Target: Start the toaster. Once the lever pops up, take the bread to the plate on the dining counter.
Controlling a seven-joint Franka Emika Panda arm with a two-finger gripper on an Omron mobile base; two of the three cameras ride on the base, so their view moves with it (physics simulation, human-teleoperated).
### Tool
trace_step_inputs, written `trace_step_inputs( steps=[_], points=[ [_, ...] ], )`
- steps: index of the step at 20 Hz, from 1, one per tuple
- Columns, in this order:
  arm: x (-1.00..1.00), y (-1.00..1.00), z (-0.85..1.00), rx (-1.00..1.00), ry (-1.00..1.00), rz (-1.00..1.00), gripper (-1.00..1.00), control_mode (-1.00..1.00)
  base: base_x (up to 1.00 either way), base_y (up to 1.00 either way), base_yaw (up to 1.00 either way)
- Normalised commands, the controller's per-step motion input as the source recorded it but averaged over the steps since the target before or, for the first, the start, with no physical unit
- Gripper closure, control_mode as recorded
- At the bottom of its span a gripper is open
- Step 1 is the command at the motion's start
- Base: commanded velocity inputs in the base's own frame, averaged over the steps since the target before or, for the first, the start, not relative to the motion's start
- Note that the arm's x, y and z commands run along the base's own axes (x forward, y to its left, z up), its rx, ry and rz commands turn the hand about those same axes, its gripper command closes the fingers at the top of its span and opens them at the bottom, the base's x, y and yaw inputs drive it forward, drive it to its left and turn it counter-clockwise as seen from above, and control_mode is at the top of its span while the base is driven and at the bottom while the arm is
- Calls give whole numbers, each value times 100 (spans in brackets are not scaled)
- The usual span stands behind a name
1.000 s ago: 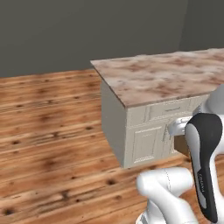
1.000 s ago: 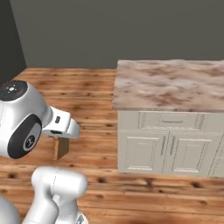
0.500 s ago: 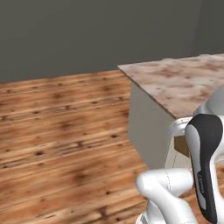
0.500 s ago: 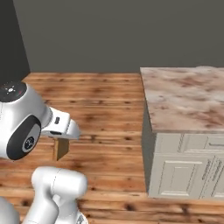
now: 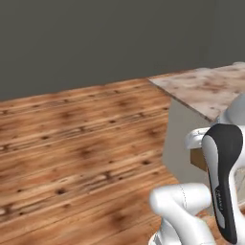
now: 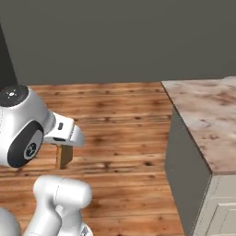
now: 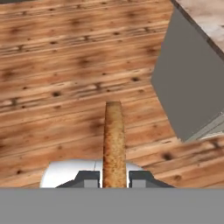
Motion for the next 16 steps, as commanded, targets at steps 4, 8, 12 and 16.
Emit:
trace_step_inputs(
  steps=[4,8,12,16],
  points=[
    [0,0,0,0,0,0,100,100,100,100,-36],
    [0,0,0,0,0,0,100,100,100,100,-46],
    [0,0,0,0,0,0,100,100,100,100,-51],
    [0,0,0,0,0,0,100,100,100,100,-51]
  ],
)
